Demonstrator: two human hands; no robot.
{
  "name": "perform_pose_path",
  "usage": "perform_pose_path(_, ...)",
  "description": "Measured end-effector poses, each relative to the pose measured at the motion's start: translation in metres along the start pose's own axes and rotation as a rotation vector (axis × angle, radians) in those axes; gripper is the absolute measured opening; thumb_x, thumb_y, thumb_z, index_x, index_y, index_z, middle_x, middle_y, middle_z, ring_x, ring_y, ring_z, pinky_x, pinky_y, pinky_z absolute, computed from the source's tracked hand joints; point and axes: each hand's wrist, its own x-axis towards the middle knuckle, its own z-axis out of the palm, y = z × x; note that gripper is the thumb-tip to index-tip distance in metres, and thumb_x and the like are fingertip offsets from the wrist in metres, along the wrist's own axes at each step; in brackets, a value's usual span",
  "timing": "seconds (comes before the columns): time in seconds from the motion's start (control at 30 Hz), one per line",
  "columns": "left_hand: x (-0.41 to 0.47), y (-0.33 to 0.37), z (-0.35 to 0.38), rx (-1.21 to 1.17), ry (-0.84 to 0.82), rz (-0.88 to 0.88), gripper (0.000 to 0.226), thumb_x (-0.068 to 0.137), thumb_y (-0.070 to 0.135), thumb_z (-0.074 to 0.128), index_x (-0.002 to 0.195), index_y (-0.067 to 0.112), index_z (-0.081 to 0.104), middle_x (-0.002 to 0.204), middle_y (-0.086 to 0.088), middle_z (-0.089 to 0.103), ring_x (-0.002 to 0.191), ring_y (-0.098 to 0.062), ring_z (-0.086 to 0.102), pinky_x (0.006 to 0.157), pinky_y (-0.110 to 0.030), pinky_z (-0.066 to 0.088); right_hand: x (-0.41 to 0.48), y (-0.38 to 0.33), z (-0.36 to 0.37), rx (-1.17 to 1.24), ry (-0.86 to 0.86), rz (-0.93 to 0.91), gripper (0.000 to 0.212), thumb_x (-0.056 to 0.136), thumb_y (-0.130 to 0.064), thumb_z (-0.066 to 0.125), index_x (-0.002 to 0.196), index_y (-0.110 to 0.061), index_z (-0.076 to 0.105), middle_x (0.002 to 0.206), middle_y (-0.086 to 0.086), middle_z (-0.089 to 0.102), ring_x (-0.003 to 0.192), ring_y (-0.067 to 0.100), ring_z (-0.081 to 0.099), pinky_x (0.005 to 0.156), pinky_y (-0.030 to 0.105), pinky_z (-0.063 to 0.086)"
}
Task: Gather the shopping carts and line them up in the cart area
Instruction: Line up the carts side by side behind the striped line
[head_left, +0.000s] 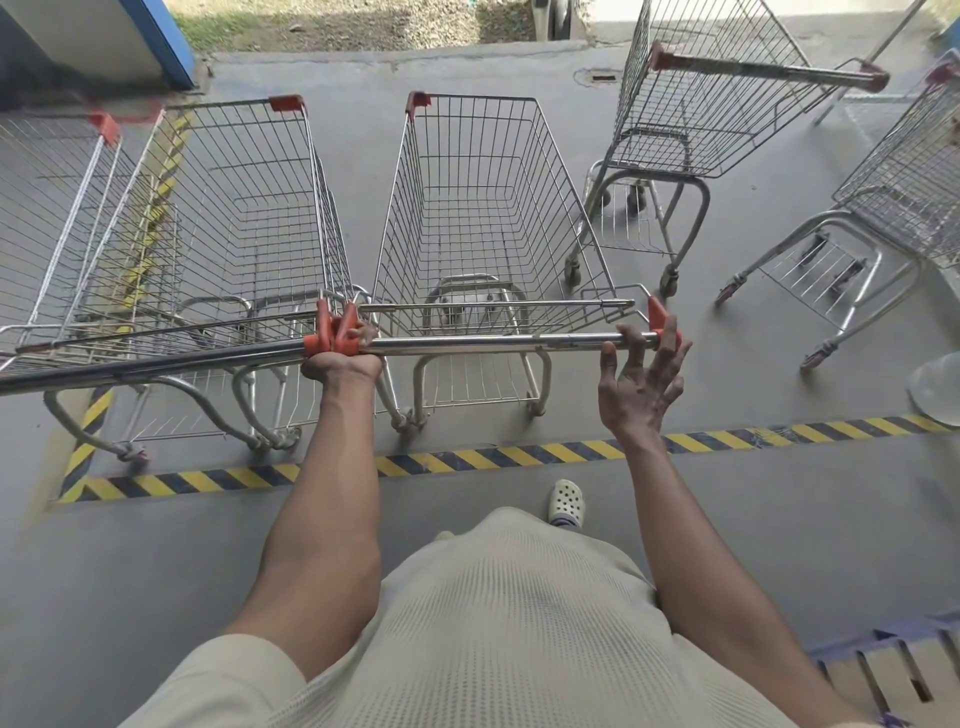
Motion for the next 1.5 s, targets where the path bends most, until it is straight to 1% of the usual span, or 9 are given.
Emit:
perform_pose_path(0.4, -0.006, 0.003, -0.011, -0.082, -0.061, -0.076, 0.058, 0.099, 0.039, 0.025, 0.132, 0.015, 0.067, 0.126, -0.029, 0.063, 0.063, -0.02, 0.057, 0.047, -0.022, 0.047, 0.0, 0.004, 0.001, -0.003, 0.031, -0.029, 0.043, 0.102, -0.062, 0.034, 0.141, -0.045, 0.043, 0.169, -0.011, -0.01, 0.157, 0.029, -0.009, 0.117, 0.064, 0.013)
perform_pose_path(0.8, -0.005, 0.004, -0.002, 0.035, 0.035, -0.04, 0.055, 0.1, 0.035, 0.025, 0.124, 0.018, 0.071, 0.122, -0.029, 0.066, 0.054, -0.016, 0.052, 0.045, -0.02, 0.039, -0.001, 0.002, -0.001, 0.002, 0.007, -0.005, 0.043, 0.101, -0.065, 0.031, 0.14, -0.048, 0.04, 0.169, -0.012, -0.012, 0.157, 0.032, -0.007, 0.117, 0.064, 0.013)
perform_pose_path(0.93, -0.016, 0.009, -0.006, 0.146, 0.03, -0.033, 0.057, 0.1, 0.032, 0.023, 0.128, 0.021, 0.07, 0.122, -0.018, 0.071, 0.09, -0.014, 0.074, 0.077, -0.028, 0.051, -0.003, -0.003, -0.003, 0.017, 0.009, 0.003, 0.044, 0.101, -0.063, 0.031, 0.141, -0.047, 0.04, 0.169, -0.013, -0.012, 0.157, 0.031, -0.007, 0.116, 0.064, 0.012)
perform_pose_path(1.03, -0.023, 0.011, -0.007, 0.171, 0.047, 0.026, 0.063, 0.1, 0.036, 0.014, 0.103, 0.022, 0.075, 0.115, -0.004, 0.076, 0.102, -0.024, 0.075, 0.104, -0.036, 0.038, -0.005, -0.006, -0.004, 0.029, 0.006, 0.014, 0.047, 0.101, -0.064, 0.029, 0.142, -0.046, 0.04, 0.169, -0.013, -0.013, 0.157, 0.03, -0.008, 0.117, 0.063, 0.011)
perform_pose_path(1.2, -0.007, 0.018, -0.002, 0.105, 0.126, 0.073, 0.063, 0.103, 0.04, 0.008, 0.067, 0.014, 0.052, 0.114, -0.01, 0.076, 0.095, -0.044, 0.073, 0.095, -0.037, 0.056, -0.004, -0.008, -0.001, 0.032, -0.007, 0.019, 0.045, 0.102, -0.061, 0.029, 0.143, -0.046, 0.039, 0.169, -0.012, -0.015, 0.157, 0.031, -0.007, 0.117, 0.063, 0.011)
perform_pose_path(1.27, 0.003, 0.021, 0.001, 0.125, 0.186, 0.075, 0.059, 0.104, 0.04, 0.009, 0.063, 0.016, 0.043, 0.115, -0.014, 0.075, 0.094, -0.048, 0.072, 0.074, -0.028, 0.061, -0.004, -0.008, 0.0, 0.028, -0.005, 0.019, 0.043, 0.102, -0.061, 0.029, 0.141, -0.046, 0.039, 0.169, -0.011, -0.015, 0.157, 0.031, -0.008, 0.117, 0.063, 0.011)
perform_pose_path(1.3, 0.002, 0.022, 0.004, 0.13, 0.228, 0.069, 0.058, 0.104, 0.041, 0.009, 0.064, 0.016, 0.043, 0.114, -0.013, 0.075, 0.091, -0.048, 0.073, 0.066, -0.025, 0.057, -0.004, -0.008, 0.0, 0.014, -0.001, 0.022, 0.043, 0.102, -0.061, 0.029, 0.141, -0.047, 0.039, 0.169, -0.01, -0.014, 0.157, 0.032, -0.01, 0.116, 0.064, 0.011)
perform_pose_path(1.43, -0.007, 0.019, 0.008, 0.205, 0.228, 0.085, 0.067, 0.105, 0.04, 0.006, 0.1, 0.009, 0.065, 0.116, -0.005, 0.075, 0.087, -0.041, 0.075, 0.091, -0.035, 0.048, -0.005, -0.013, 0.0, -0.12, 0.064, 0.046, 0.04, 0.103, -0.057, 0.027, 0.139, -0.047, 0.042, 0.17, -0.004, -0.01, 0.156, 0.033, -0.012, 0.114, 0.065, 0.013)
perform_pose_path(1.5, -0.005, 0.021, -0.002, 0.236, 0.22, 0.122, 0.06, 0.108, 0.036, 0.008, 0.098, 0.006, 0.059, 0.119, -0.008, 0.073, 0.096, -0.039, 0.074, 0.078, -0.036, 0.058, -0.01, -0.022, 0.005, -0.17, 0.085, -0.011, 0.038, 0.104, -0.054, 0.03, 0.137, -0.045, 0.045, 0.171, -0.003, -0.006, 0.157, 0.031, -0.007, 0.113, 0.064, 0.015)
